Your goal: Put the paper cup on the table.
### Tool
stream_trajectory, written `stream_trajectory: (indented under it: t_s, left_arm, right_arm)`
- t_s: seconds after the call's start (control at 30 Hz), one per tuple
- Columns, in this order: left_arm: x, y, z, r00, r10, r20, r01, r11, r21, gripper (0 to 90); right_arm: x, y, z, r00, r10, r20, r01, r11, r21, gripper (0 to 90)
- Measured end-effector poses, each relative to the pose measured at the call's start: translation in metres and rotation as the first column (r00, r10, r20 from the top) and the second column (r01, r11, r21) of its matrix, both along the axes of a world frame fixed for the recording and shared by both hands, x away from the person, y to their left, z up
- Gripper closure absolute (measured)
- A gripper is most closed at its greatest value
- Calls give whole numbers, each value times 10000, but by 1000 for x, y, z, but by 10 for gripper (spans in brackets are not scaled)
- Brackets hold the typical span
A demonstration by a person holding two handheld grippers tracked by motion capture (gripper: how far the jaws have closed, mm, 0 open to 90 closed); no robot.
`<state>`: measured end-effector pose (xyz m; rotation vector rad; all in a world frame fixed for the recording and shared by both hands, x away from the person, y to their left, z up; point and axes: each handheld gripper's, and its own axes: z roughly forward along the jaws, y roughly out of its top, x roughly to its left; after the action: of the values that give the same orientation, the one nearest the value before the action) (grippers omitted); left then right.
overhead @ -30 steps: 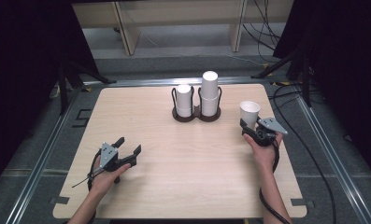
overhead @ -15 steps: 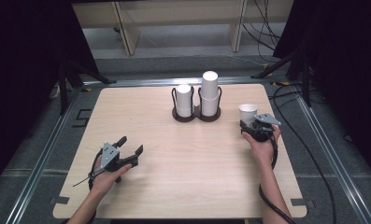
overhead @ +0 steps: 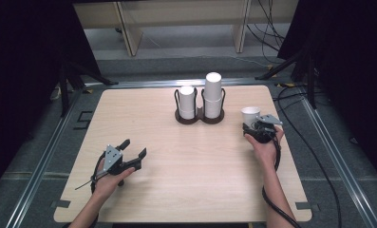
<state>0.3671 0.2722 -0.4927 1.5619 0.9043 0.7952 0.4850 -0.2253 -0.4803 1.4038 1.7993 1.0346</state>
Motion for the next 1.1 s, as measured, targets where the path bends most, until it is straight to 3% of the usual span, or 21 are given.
stream_trajectory:
  t_s: [0.17, 0.2, 0.23, 0.27, 0.5, 0.6, 0.63, 0.7, 0.73, 0.8, 1.1]
  left_arm:
    - [0, -1, 0, 10000, 7, -5, -7, 10000, -56, 219]
    - [0, -1, 0, 10000, -14, -8, 14, 10000, -43, 220]
    - [-1, -1, 0, 10000, -16, 3, 16, 10000, -30, 220]
    - [-1, -2, 0, 10000, -16, 5, 16, 10000, -32, 219]
    - [-1, -1, 0, 10000, -20, -6, 20, 10000, -37, 220]
    - [-1, -1, 0, 10000, -39, 15, 39, 10000, -35, 220]
    - [0, -2, -1, 9997, -119, 209, 122, 9998, -162, 220]
    - [-1, -1, 0, 10000, -40, -2, 40, 10000, -30, 220]
    - [-1, -1, 0, 10000, -40, -9, 40, 10000, -23, 220]
    - [-1, -2, 0, 10000, -59, -9, 59, 10000, -17, 220]
    - [-2, -2, 0, 10000, -66, -12, 66, 10000, 13, 220]
  right_arm:
    - [-1, -1, 0, 10000, -4, -59, 4, 10000, -91, 316]
    - [-4, 1, 1, 9995, -164, -282, 172, 9995, 280, 315]
    - [-3, -2, 1, 9999, 48, -127, -48, 10000, -52, 313]
    - [-3, -1, 1, 9997, 17, -226, -13, 9999, 164, 312]
    - [-4, -3, 0, 9994, 64, -333, -70, 9998, -177, 311]
    - [-9, -2, 1, 9993, -32, -385, 29, 10000, -81, 311]
    - [-11, -1, 1, 9988, -120, -474, 128, 9998, 162, 311]
    - [-13, -2, 0, 9986, -84, -527, 99, 9996, 281, 310]
    - [-12, -4, -2, 9996, 8, -297, -12, 9999, -144, 310]
    - [-13, -5, -2, 9987, 122, -487, -115, 9998, 140, 309]
    - [-14, -5, -4, 9966, 201, -794, -192, 9998, 113, 305]
